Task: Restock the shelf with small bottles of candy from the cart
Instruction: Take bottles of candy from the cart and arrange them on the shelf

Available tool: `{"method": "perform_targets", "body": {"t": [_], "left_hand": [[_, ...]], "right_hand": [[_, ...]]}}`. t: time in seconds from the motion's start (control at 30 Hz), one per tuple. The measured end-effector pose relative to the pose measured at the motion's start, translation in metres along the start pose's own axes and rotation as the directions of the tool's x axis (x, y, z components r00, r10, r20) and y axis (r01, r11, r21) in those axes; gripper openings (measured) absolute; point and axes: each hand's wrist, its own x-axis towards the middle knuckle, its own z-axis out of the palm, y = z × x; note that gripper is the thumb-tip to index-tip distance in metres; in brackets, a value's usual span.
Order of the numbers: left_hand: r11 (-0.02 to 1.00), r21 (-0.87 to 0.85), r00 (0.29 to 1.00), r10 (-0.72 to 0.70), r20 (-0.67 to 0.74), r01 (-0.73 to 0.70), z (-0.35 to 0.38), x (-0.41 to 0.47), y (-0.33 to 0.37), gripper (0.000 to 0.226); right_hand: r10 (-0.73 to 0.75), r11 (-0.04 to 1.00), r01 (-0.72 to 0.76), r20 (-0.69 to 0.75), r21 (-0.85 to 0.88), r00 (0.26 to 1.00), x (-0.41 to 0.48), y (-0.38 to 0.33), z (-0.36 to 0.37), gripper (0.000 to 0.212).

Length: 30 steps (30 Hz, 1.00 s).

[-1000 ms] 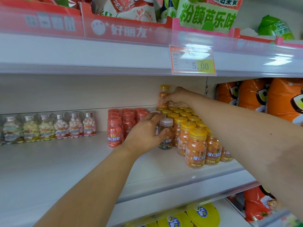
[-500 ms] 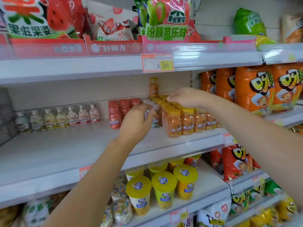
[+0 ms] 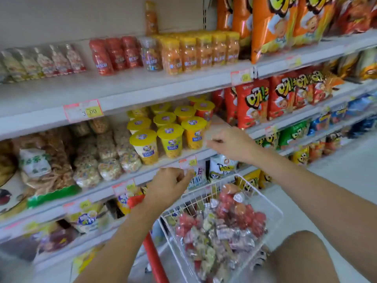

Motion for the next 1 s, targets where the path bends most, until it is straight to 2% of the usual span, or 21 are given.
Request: {"method": "perform_targets", "body": {"t": [0.1,0.17,0.27,0.33,0.43,0.5,0.53,0.6,0.7,0.77,0.87,1.0], "left_hand": [[0.982,0.124,0.966,-0.167,0.198,0.144,0.047,-0.027,-0.019,0.049],[0.945,0.253,0.9,-0.284,0.33,0.206,0.074,-0.044,-0.036,0.036],[0.926,0.318,0.814,-0.342,0.469,0.206,0.105,-0.063,-0.059,0.025],[0.913,0.371,0.797,-0.35,0.493,0.172,0.115,-0.065,-0.063,0.023],[0.914,0.375,0.787,-0.342,0.513,0.154,0.132,-0.062,-0.066,0.026],[0.914,0.367,0.747,-0.364,0.556,0.172,0.146,-0.059,-0.066,0.028],[0.911,0.351,0.725,-0.391,0.567,0.216,0.153,-0.056,-0.064,0.028],[0.874,0.293,0.671,-0.485,0.56,0.388,0.171,-0.047,-0.062,0.027],[0.693,0.173,0.506,-0.652,0.564,0.7,0.199,-0.035,-0.065,0.028],[0.554,0.081,0.407,-0.696,0.592,0.828,0.218,-0.035,-0.07,0.026],[0.376,0.026,0.269,-0.708,0.653,0.926,0.237,-0.038,-0.07,0.03],[0.178,-0.019,0.138,-0.688,0.712,0.984,0.247,-0.041,-0.068,0.06]], "right_hand": [[0.149,0.987,-0.156,0.17,0.028,0.974,-0.033,0.039,0.055,0.053],[0.247,0.96,-0.274,0.285,0.057,0.926,-0.052,0.066,0.092,0.047],[0.375,0.895,-0.439,0.405,0.076,0.834,-0.08,0.094,0.136,0.02],[0.442,0.863,-0.505,0.471,0.008,0.764,-0.096,0.108,0.163,0.031],[0.512,0.841,-0.528,0.489,-0.118,0.706,-0.113,0.124,0.204,0.03],[0.554,0.806,-0.581,0.484,-0.109,0.677,-0.117,0.13,0.229,0.047],[0.553,0.807,-0.583,0.471,-0.097,0.688,-0.117,0.131,0.241,0.053],[0.491,0.854,-0.515,0.432,-0.069,0.756,-0.111,0.126,0.254,0.053],[0.369,0.912,-0.41,0.378,0.031,0.849,-0.094,0.118,0.272,0.059],[0.293,0.938,-0.341,0.368,0.07,0.882,-0.08,0.113,0.28,0.069],[0.175,0.977,-0.21,0.445,0.029,0.878,-0.06,0.111,0.289,0.082],[0.065,0.997,-0.036,0.571,-0.062,0.818,-0.048,0.123,0.303,0.084]]}}
